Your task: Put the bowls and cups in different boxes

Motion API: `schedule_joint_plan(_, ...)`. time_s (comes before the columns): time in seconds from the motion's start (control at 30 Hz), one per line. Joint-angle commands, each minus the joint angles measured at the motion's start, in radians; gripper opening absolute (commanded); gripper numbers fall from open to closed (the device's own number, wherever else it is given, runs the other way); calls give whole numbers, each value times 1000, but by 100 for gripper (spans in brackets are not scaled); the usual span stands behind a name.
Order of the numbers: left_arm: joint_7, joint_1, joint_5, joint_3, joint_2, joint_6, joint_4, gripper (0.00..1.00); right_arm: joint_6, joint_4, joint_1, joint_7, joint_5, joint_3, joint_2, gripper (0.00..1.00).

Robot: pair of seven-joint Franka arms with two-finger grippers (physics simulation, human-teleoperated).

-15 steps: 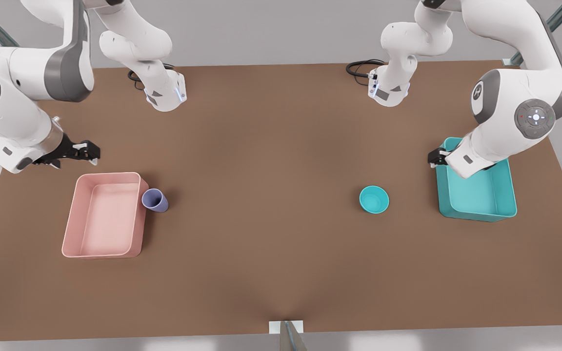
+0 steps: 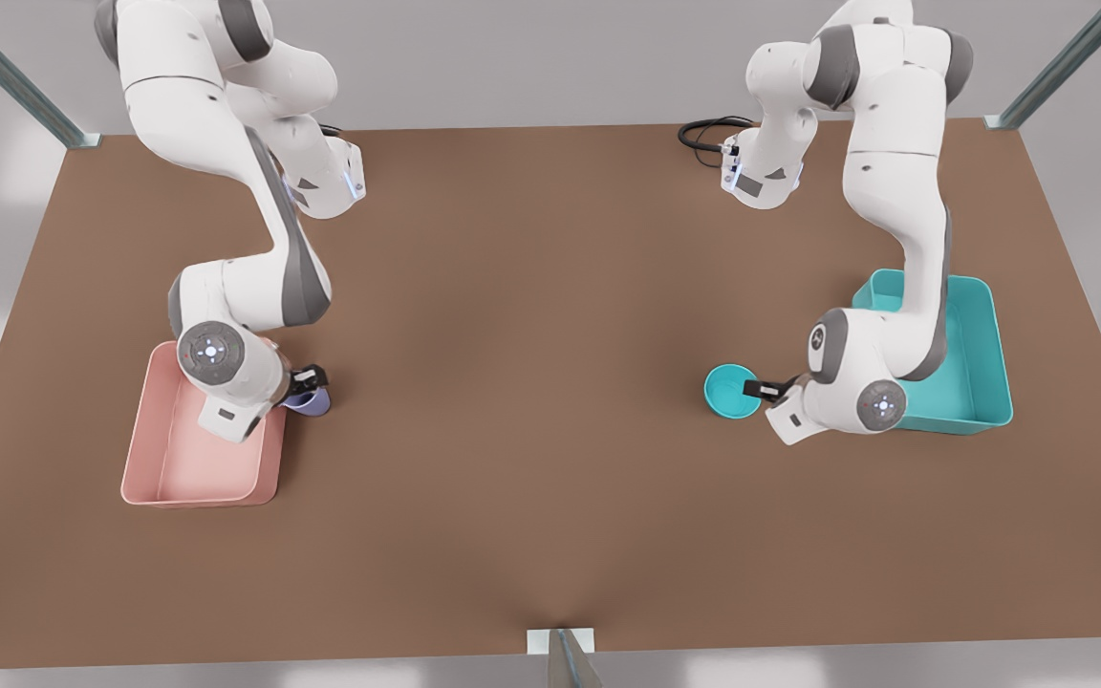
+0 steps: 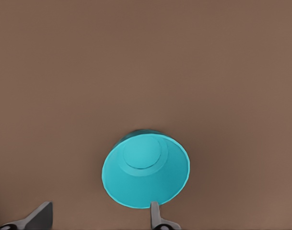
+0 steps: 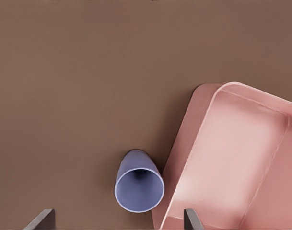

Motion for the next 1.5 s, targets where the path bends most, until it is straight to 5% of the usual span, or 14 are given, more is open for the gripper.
schedule_joint_plan(0.0, 138, 3, -25, 0, 2, 173, -35, 100, 198, -27, -1, 90, 19, -14, 1, 100)
schedule_joint_plan(0.17, 142, 3, -38, 0, 47, 228, -65, 100, 434, -245, -4, 87, 54, -37, -22, 100)
schedule_joint_plan(0.4, 141, 4, -38, 0, 83, 234, -68, 98, 457, -395, -3, 85, 53, -43, -57, 100)
schedule_joint_plan(0.63, 141, 3, -40, -3, 96, 227, -78, 62, 561, -474, -1, 83, 45, -44, -45, 100)
schedule_joint_plan(0.77, 136, 3, -61, -3, 93, 194, -77, 21, 561, -472, 1, 83, 40, -44, -23, 100)
schedule_joint_plan(1.0, 52, 4, -51, 0, -61, 52, -66, 21, 560, -489, 4, 80, 39, -44, 7, 100)
schedule_joint_plan(1.27, 50, 56, 81, 334, -254, -71, -77, 21, 553, -488, 10, 77, 37, -44, 35, 99)
schedule_joint_plan(1.33, 96, 72, 124, 371, -253, -59, -82, 21, 549, -488, 10, 73, 37, -44, 40, 88)
schedule_joint_plan(1.47, 142, 87, 126, 405, -237, 113, -175, 21, 512, -465, 10, 67, 33, -44, 41, 21)
